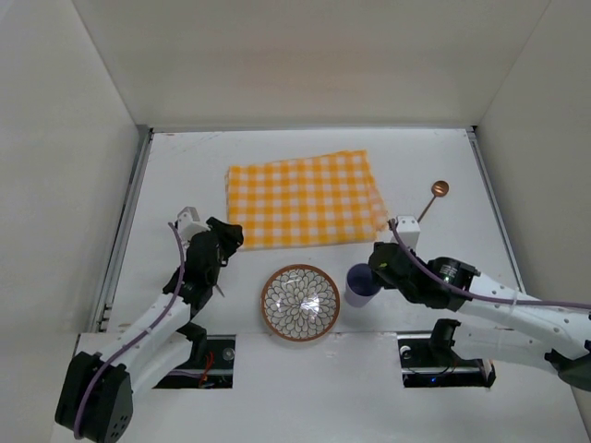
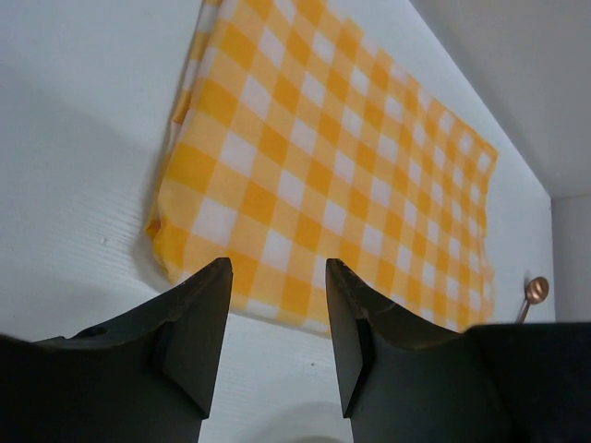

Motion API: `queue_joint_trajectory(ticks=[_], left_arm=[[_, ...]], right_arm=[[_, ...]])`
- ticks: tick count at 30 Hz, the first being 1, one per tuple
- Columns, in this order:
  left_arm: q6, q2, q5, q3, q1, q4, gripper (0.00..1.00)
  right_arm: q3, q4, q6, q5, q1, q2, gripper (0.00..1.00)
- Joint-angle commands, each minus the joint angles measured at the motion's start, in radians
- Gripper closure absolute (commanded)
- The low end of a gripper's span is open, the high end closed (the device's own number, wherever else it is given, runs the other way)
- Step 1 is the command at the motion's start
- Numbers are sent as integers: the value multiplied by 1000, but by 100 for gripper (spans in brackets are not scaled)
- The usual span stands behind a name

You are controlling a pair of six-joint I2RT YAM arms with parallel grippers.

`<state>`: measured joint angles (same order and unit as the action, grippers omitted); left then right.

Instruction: Set the dinner table for one person

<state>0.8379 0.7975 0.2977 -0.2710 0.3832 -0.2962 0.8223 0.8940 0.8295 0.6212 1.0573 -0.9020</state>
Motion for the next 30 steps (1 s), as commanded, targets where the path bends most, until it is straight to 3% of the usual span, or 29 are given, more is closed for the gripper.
queue_joint_trajectory(ticks=[1, 4, 8, 14, 22, 26, 30], left_arm=[[-39, 46, 40, -30, 30, -44, 57], [-33, 77, 37, -22, 38, -76, 57], [-33, 68, 44, -22, 41, -80, 58], [-39, 68, 70, -31, 58, -93, 57], [-43, 108, 63, -54, 76, -146, 57], [-60, 143, 61, -47, 87, -198, 57], [-95, 155, 57, -28, 107, -230, 57]], right_arm=[[12, 37, 40, -1, 16, -6, 49], [-26, -32, 22, -32, -12, -15, 56], [-52, -136, -19, -86, -67, -15, 76], [-55, -210, -64, -147, -139, -6, 89], [136, -211, -162, -133, -185, 14, 90], [254, -343, -288, -162, -308, -116, 90], [357, -551, -380, -309, -495, -308, 90]])
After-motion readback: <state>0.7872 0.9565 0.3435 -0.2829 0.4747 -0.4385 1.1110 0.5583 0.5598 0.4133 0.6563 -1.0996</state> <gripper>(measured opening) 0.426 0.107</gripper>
